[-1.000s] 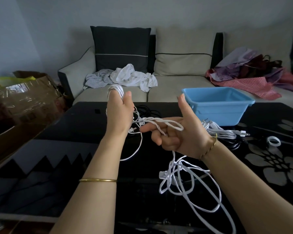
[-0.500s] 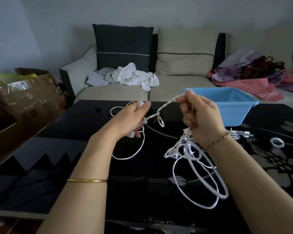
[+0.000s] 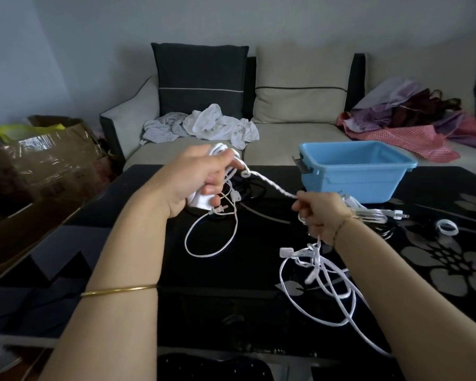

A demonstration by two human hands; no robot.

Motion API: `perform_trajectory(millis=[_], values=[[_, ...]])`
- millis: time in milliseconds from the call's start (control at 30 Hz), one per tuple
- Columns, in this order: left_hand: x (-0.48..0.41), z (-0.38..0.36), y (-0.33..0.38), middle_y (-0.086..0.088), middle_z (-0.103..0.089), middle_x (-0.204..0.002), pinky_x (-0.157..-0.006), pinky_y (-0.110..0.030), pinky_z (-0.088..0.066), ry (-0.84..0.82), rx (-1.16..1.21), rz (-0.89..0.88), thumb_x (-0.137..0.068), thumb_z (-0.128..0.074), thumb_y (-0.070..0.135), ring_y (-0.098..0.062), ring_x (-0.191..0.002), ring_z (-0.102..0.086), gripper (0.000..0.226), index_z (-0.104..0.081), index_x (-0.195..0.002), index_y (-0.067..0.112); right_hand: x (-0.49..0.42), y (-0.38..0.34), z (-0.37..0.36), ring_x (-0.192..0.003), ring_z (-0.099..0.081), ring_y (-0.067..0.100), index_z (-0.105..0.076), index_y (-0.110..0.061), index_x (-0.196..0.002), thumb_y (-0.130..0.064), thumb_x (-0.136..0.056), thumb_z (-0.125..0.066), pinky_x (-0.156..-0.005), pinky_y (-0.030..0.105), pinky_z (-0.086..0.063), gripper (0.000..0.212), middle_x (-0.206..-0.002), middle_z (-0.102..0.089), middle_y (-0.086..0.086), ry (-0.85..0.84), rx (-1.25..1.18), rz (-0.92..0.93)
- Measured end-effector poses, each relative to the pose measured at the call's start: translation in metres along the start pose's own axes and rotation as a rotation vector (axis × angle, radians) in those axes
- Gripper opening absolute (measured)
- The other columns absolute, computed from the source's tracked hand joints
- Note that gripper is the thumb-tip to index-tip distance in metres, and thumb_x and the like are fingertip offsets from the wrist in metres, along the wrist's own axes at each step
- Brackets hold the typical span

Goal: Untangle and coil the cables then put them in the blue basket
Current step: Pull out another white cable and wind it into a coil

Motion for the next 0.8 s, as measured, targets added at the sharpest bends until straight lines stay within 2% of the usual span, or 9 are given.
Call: perform_trajectory(millis=[100,167,267,333,400,500,633,700,800], values=[[0.001,-0.003,0.008,0.007,-0.029,-0.044,-0.048,-0.027,-0.039,0.043,0.013,0.006,-0.098,-0.049,0.019,-0.008,-0.039,-0.030,0.021,-0.051,-0.080,0.010,0.015,-0.001,-0.020,-0.037,-0.040,0.011,-0.063,-0.004,-0.076,-0.018,-0.094,-0.050,-0.038,0.017,-0.030,0.026,-0.060,-0.049,0.006,-0.129,0.442,0.156],[0.001,-0.010,0.014,0.007,-0.030,-0.045,-0.046,-0.025,-0.039,0.015,-0.035,0.038,-0.099,-0.049,0.020,-0.009,-0.040,-0.029,0.023,-0.053,-0.078,0.011,0.028,-0.013,-0.030,-0.064,-0.058,0.019,-0.067,-0.005,-0.096,-0.004,-0.090,-0.047,-0.058,0.023,-0.046,0.021,-0.078,-0.062,0.007,-0.148,0.474,0.358],[0.002,-0.020,0.022,0.006,-0.031,-0.045,-0.043,-0.022,-0.039,0.013,-0.054,0.082,-0.098,-0.051,0.021,-0.009,-0.041,-0.029,0.018,-0.052,-0.085,0.010,0.048,-0.039,-0.037,-0.099,-0.064,0.017,-0.068,-0.009,-0.098,0.004,-0.085,-0.040,-0.088,0.024,-0.047,0.034,-0.099,-0.071,0.007,-0.232,0.188,0.500],[0.004,-0.026,0.030,0.007,-0.032,-0.044,-0.044,-0.022,-0.036,0.041,-0.082,0.065,-0.099,-0.050,0.023,-0.008,-0.040,-0.030,0.019,-0.052,-0.087,0.009,0.064,-0.049,-0.040,-0.099,-0.067,0.023,-0.066,-0.001,-0.098,0.001,-0.081,-0.046,-0.093,0.034,-0.048,0.026,-0.099,-0.072,0.015,-0.444,-0.028,0.496],[0.004,-0.030,0.038,0.007,-0.034,-0.043,-0.047,-0.023,-0.034,0.086,-0.129,0.032,-0.099,-0.048,0.026,-0.007,-0.040,-0.032,0.025,-0.056,-0.084,0.008,0.082,-0.052,-0.040,-0.088,-0.068,0.031,-0.060,0.003,-0.094,0.000,-0.074,-0.055,-0.091,0.040,-0.052,0.021,-0.091,-0.070,0.021,-0.507,-0.181,0.498],[0.005,-0.042,0.053,0.008,-0.035,-0.042,-0.049,-0.023,-0.036,0.135,-0.148,0.011,-0.099,-0.048,0.029,-0.007,-0.040,-0.033,0.030,-0.060,-0.083,0.008,0.098,-0.057,-0.030,-0.065,-0.061,0.019,-0.051,-0.009,-0.087,-0.004,-0.082,-0.065,-0.074,0.036,-0.054,0.016,-0.075,-0.062,0.008,-0.236,-0.178,0.576],[0.007,-0.057,0.092,0.005,-0.036,-0.044,-0.049,-0.024,-0.043,0.195,-0.177,-0.012,-0.099,-0.047,0.031,-0.009,-0.040,-0.034,0.034,-0.058,-0.079,0.006,0.116,-0.096,-0.005,-0.059,-0.042,0.008,-0.046,-0.017,-0.075,-0.019,-0.084,-0.068,-0.056,0.017,-0.037,0.024,-0.068,-0.048,-0.004,0.218,0.065,0.835],[0.012,-0.061,0.119,0.002,-0.036,-0.050,-0.049,-0.024,-0.043,0.220,-0.206,-0.018,-0.100,-0.047,0.032,-0.011,-0.043,-0.034,0.034,-0.058,-0.080,0.006,0.127,-0.119,0.008,-0.057,-0.040,0.007,-0.045,-0.017,-0.070,-0.018,-0.083,-0.068,-0.053,0.014,-0.034,0.027,-0.065,-0.048,-0.004,0.287,0.008,0.921],[0.021,-0.062,0.153,0.000,-0.040,-0.056,-0.052,-0.026,-0.045,0.231,-0.267,-0.047,-0.099,-0.048,0.033,-0.012,-0.048,-0.036,0.035,-0.060,-0.083,0.004,0.134,-0.150,0.023,-0.050,-0.046,0.009,-0.050,-0.014,-0.068,-0.015,-0.085,-0.066,-0.050,0.019,-0.039,0.023,-0.063,-0.056,0.003,0.256,-0.161,0.876]])
Point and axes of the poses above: each hand's wrist, its own x-axis away from the middle knuckle, its own z-axis out of the back of the hand, y = z × x, the point moved 3 cm from there along -x, towards the middle knuckle
